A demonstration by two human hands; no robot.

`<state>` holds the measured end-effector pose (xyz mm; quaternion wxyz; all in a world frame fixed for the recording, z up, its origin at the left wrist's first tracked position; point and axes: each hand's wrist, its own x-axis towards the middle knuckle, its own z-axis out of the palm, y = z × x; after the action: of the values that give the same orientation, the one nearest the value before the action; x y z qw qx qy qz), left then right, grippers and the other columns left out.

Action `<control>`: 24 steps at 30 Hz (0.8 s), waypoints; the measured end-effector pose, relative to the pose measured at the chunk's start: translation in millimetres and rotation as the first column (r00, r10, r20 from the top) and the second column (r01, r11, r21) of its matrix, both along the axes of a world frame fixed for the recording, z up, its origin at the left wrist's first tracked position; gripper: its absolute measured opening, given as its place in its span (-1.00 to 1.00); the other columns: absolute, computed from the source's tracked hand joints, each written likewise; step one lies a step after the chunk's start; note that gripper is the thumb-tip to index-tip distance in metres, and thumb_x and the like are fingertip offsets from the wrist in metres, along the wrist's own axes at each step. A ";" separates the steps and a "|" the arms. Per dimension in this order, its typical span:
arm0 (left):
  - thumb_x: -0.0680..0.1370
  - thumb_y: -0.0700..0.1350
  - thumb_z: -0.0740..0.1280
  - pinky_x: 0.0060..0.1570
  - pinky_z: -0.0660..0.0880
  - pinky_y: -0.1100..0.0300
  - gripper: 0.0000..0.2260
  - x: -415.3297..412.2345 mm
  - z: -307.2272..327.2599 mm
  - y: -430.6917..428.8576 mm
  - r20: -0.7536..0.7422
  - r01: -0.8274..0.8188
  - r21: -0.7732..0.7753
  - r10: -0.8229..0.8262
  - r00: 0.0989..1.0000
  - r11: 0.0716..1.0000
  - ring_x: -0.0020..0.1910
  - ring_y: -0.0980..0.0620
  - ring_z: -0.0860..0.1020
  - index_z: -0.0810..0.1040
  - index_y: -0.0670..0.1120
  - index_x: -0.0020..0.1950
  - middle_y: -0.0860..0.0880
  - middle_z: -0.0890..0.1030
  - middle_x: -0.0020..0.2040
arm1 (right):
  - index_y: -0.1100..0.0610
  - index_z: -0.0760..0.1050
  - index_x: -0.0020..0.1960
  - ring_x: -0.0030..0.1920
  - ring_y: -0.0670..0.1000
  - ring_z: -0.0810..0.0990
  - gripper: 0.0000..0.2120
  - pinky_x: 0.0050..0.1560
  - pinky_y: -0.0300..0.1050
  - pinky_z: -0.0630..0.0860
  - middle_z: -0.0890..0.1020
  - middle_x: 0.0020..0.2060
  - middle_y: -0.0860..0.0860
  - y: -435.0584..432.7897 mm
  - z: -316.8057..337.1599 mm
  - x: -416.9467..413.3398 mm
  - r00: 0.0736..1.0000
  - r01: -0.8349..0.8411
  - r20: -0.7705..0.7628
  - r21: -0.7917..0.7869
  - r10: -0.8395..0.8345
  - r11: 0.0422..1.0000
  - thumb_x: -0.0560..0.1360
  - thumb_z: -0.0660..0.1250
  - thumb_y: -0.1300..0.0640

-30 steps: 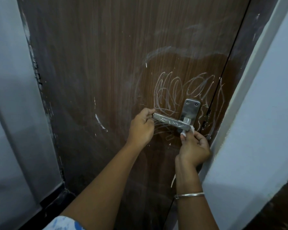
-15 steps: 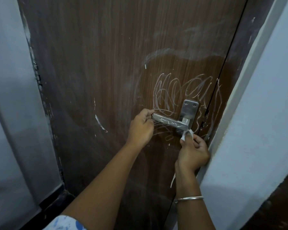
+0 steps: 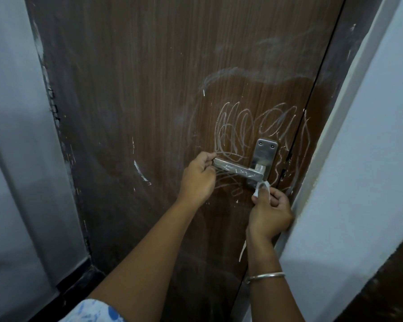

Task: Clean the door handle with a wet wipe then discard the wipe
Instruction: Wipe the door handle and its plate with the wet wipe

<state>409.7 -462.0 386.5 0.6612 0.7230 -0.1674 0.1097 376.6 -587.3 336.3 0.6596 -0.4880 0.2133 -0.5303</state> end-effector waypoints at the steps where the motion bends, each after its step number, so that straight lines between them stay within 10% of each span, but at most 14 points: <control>1: 0.52 -0.33 0.11 -0.55 0.30 0.41 -0.64 -0.2 0.1 -0.2 -0.002 0.002 0.000 -0.002 1.000 1.000 -0.53 0.29 0.44 0.48 -0.11 0.26 -0.05 0.62 0.09 | 0.07 0.55 -0.10 -0.29 -0.02 0.65 -0.93 -0.36 -0.36 0.53 0.64 -0.29 -0.02 0.3 -1.4 0.3 1.000 -0.002 -0.003 -0.002 0.002 1.000 0.44 0.42 0.14; 24: 0.52 -0.29 0.13 -0.24 0.42 0.22 -0.64 -1.6 2.9 0.1 -0.010 -0.005 0.044 0.006 1.000 0.999 -0.10 0.04 0.57 0.48 -0.06 0.26 -0.05 0.59 0.17 | 0.01 0.52 -0.15 -0.30 -0.01 0.64 -0.94 -0.33 -0.19 0.55 0.62 -0.31 -0.07 2.9 -11.2 11.2 0.996 0.056 -0.056 -0.173 -0.067 0.983 0.45 0.41 0.11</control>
<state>408.1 -461.9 389.4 0.6455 0.7385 -0.1645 0.1043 387.9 -584.5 325.0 0.5916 -0.5522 0.2019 -0.5516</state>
